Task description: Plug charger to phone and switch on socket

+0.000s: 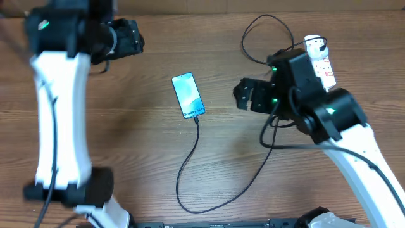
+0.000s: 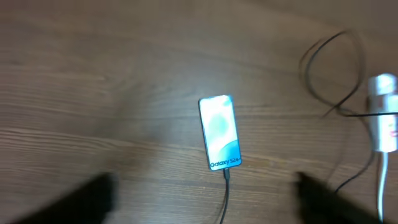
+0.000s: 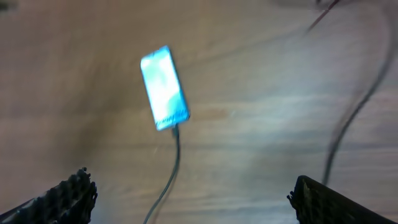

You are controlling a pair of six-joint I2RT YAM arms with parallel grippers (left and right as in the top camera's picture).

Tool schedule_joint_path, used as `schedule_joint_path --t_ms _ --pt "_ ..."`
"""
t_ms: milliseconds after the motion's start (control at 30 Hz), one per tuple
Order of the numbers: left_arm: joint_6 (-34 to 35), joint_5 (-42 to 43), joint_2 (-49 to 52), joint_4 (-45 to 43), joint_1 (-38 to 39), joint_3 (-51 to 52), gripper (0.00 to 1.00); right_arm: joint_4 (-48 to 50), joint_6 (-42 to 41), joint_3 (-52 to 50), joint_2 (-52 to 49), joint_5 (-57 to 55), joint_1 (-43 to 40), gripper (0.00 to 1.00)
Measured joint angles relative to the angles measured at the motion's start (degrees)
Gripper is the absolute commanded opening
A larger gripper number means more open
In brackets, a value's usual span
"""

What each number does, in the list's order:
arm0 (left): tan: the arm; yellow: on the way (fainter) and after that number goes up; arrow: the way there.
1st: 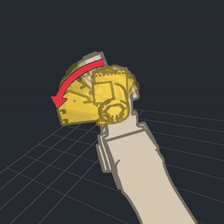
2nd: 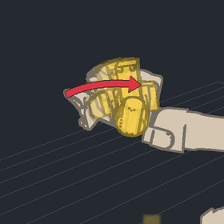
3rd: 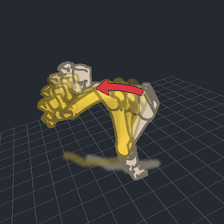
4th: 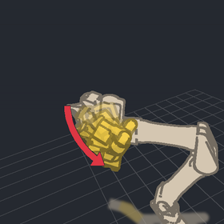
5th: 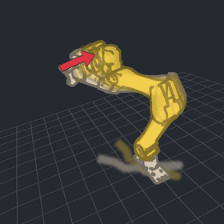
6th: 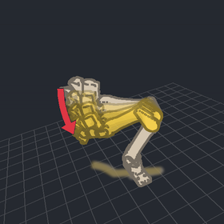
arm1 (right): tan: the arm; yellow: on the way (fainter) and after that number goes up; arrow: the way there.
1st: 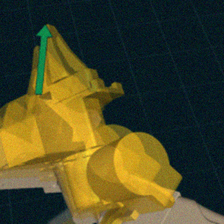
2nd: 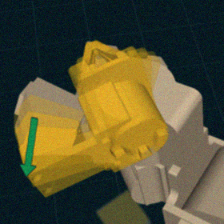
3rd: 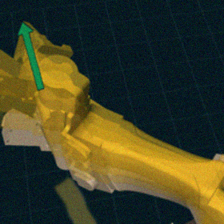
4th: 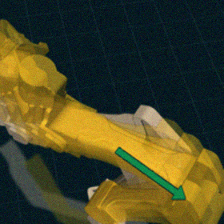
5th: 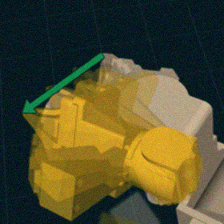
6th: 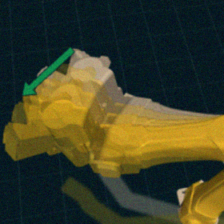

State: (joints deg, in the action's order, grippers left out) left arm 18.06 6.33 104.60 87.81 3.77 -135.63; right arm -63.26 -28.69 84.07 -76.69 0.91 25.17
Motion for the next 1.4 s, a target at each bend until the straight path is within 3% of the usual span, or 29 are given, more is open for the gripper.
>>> schedule_joint_path --t_ms 367,667,967,1167,1300,1400 --pt "3.91 -8.37 -18.36 8.72 0.00 0.13 1.00 -1.75 -2.80 0.39 5.81 -9.77 -2.91 1.00" --pt "6.32 -10.08 -27.32 8.98 0.00 10.80 1.00 1.29 -3.69 0.39 3.89 -10.45 -26.32 1.00" --pt "9.05 -10.10 -26.29 6.86 0.00 24.50 1.00 12.00 0.22 0.63 -6.75 -2.69 -40.37 1.00" --pt "9.46 -10.08 -22.80 6.86 0.00 29.27 1.00 10.97 2.58 3.61 -18.32 -1.53 -44.00 1.00" --pt "9.49 -10.08 -19.65 6.71 0.00 29.49 1.00 7.30 5.31 11.72 -26.40 -1.14 -44.72 1.00" --pt "9.49 -10.08 -16.85 6.75 0.00 29.53 1.00 10.36 6.32 14.38 -29.59 -1.03 -44.68 1.00"
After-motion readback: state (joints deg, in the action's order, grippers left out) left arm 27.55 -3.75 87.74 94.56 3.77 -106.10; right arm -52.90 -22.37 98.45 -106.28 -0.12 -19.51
